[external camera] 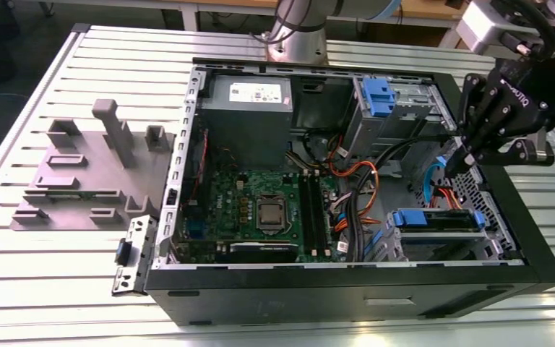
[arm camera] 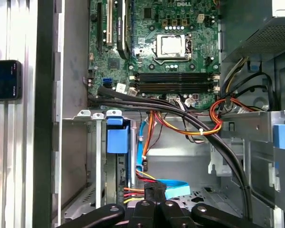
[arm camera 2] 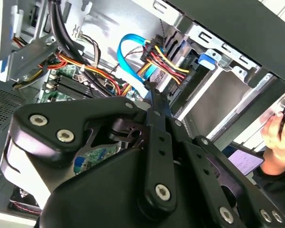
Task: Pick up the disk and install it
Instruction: 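Insert the second disk wire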
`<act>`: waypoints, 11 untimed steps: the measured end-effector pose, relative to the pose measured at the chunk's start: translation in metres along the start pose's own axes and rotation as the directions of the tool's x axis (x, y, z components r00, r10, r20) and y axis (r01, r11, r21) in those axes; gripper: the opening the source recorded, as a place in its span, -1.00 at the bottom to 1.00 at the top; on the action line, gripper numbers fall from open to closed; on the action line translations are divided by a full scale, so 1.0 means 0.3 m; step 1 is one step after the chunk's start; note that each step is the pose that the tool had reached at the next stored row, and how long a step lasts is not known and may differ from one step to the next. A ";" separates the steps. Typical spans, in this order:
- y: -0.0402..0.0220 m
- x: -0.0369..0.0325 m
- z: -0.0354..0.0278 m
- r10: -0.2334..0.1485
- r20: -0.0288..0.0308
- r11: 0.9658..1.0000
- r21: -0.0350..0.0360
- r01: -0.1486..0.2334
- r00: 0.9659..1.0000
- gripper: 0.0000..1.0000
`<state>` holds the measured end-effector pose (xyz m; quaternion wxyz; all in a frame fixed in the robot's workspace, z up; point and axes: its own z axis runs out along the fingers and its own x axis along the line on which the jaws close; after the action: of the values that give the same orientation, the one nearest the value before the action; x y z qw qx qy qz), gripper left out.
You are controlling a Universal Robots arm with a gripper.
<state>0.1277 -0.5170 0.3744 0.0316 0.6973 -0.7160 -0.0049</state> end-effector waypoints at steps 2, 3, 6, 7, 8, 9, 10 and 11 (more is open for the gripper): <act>0.001 -0.007 -0.004 -0.001 -0.001 1.000 0.000 0.001 1.000 -0.79; 0.001 -0.010 -0.007 -0.001 -0.002 1.000 0.000 0.001 1.000 -0.79; 0.002 -0.019 -0.009 -0.003 -0.004 1.000 0.000 0.003 1.000 -0.79; 0.002 -0.019 -0.008 -0.003 -0.004 1.000 0.000 0.003 1.000 -0.79; 0.002 -0.020 -0.006 -0.003 -0.005 1.000 0.000 0.003 1.000 -0.79; 0.002 -0.020 -0.004 -0.003 -0.006 1.000 0.000 0.003 1.000 -0.79; 0.002 -0.020 -0.002 -0.003 -0.008 1.000 0.001 0.003 1.000 -0.79; 0.002 -0.020 0.000 -0.003 -0.010 1.000 0.001 0.003 1.000 -0.79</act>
<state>0.1273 -0.5110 0.3741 0.0350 0.6983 -0.7149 -0.0011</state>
